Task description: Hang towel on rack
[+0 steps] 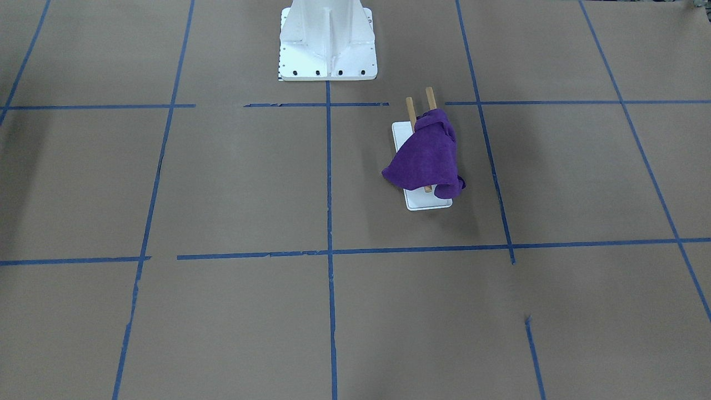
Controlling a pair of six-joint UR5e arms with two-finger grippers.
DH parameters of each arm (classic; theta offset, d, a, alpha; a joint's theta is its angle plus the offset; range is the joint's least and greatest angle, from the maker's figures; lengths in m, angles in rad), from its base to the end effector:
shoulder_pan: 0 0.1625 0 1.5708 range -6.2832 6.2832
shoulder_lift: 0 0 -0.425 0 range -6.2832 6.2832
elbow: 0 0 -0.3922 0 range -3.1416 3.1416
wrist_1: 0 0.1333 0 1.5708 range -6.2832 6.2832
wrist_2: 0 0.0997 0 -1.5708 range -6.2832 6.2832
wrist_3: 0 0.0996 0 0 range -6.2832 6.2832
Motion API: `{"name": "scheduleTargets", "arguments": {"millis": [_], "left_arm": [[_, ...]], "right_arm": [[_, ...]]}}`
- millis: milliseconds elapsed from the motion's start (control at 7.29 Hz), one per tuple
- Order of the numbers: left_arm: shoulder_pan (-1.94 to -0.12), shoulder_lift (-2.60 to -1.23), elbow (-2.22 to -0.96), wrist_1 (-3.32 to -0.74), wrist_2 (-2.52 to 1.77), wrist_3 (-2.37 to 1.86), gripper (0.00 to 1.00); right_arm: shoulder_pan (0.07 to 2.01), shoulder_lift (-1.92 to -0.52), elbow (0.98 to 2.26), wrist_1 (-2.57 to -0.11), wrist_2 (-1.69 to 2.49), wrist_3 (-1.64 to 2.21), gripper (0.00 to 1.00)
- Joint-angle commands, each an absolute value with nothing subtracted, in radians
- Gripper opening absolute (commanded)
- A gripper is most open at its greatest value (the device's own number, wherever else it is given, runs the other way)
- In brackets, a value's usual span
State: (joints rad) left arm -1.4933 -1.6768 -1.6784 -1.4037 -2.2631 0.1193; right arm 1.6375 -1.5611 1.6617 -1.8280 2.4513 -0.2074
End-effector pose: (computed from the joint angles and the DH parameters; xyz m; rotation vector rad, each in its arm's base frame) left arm -0.0284 -0.5352 0.5739 0.0592 0.6924 0.2049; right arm 0.0886 -0.4781 0.6263 -0.0249 -0.8904 -0.0623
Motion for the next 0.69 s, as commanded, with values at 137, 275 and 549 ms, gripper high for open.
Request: {"name": "scheduleTargets", "arguments": {"millis": [137, 275, 549], "left_arm": [[-1.497, -1.591, -1.601, -1.549, -2.333, 0.063, 1.00], [-1.497, -1.595, -1.603, -1.543, -2.333, 0.037, 1.00], [-1.508, -1.591, -1.629, -1.540, -2.329, 0.021, 1.00]], "right_arm": [[1.638, -1.565, 1.664, -1.822, 2.453, -0.186, 1.00], [1.638, -1.565, 1.664, -1.821, 2.454, -0.176, 1.00], [1.638, -1.563, 1.661, -1.818, 2.451, -0.176, 1.00]]}}
